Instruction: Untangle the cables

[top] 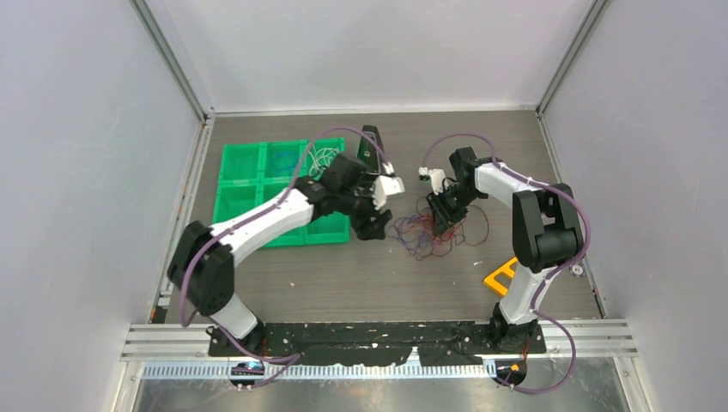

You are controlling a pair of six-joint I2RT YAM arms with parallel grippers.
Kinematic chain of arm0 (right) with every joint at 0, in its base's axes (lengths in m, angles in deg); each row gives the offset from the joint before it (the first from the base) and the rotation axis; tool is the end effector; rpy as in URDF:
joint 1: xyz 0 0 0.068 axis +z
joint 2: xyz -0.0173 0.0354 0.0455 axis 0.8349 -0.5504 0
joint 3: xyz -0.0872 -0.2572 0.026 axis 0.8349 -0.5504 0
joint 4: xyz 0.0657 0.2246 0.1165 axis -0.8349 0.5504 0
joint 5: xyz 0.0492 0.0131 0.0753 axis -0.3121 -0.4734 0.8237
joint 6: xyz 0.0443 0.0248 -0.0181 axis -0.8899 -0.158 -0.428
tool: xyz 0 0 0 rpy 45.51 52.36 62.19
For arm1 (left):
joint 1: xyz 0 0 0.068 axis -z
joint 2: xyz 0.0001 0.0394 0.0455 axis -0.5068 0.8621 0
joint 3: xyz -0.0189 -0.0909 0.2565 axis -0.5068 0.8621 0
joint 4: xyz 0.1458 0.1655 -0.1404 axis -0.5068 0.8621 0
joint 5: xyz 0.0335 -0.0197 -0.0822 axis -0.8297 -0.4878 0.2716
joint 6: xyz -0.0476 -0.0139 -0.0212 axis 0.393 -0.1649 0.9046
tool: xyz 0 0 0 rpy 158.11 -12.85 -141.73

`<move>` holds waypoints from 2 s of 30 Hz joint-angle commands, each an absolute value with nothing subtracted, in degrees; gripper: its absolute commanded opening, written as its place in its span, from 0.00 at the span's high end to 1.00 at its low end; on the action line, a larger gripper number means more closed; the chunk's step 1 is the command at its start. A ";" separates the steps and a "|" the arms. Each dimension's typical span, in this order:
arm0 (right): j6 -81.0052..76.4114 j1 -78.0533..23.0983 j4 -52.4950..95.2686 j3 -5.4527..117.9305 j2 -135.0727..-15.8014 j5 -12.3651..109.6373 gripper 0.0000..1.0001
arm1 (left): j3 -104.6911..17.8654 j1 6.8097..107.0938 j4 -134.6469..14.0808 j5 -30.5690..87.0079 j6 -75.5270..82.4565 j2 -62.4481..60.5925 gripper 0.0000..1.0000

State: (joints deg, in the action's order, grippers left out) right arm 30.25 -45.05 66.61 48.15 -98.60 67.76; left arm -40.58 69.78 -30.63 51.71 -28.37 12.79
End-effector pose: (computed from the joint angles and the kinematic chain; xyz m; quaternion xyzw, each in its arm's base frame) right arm 0.3211 0.0821 0.1662 -0.3247 0.9150 0.2214 0.0915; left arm 0.2492 -0.2284 0.2743 0.5315 0.7281 -0.3093 0.3029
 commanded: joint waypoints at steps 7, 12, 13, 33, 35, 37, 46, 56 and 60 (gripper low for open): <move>30.61 -44.83 67.29 48.39 -98.00 69.09 0.84 | -50.68 75.43 -36.55 43.75 -25.75 28.67 0.42; 30.71 -44.83 67.22 47.43 -97.16 68.98 0.86 | -54.02 75.82 -33.77 37.45 -24.65 32.84 0.42; 30.71 -44.78 67.20 47.33 -97.04 68.92 0.87 | -55.15 76.06 -32.66 37.15 -24.27 33.69 0.43; 32.81 -49.72 67.18 47.09 -94.45 64.88 0.95 | -59.93 78.17 -29.50 44.14 -19.61 22.60 1.00; 33.82 -49.98 66.47 46.29 -93.53 63.93 0.94 | -61.73 77.03 -30.27 44.32 -18.85 17.58 1.00; 34.76 -50.00 65.14 45.00 -92.35 62.60 0.95 | -64.56 74.92 -29.77 45.92 -17.29 15.07 1.00; 38.70 -50.45 63.05 41.19 -89.67 59.35 0.95 | -88.62 66.19 -22.44 49.65 -13.32 15.26 1.00; 43.61 -52.02 63.70 39.97 -87.34 58.38 0.88 | -104.04 63.82 -23.44 49.33 -13.19 16.50 1.00; 44.82 -53.29 66.10 42.95 -79.89 67.57 0.48 | -103.14 63.84 -23.76 50.18 -12.70 15.90 1.00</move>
State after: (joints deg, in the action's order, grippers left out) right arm 42.04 -52.35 64.30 39.61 -88.83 60.15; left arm -102.66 64.08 -23.00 48.75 -13.44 16.28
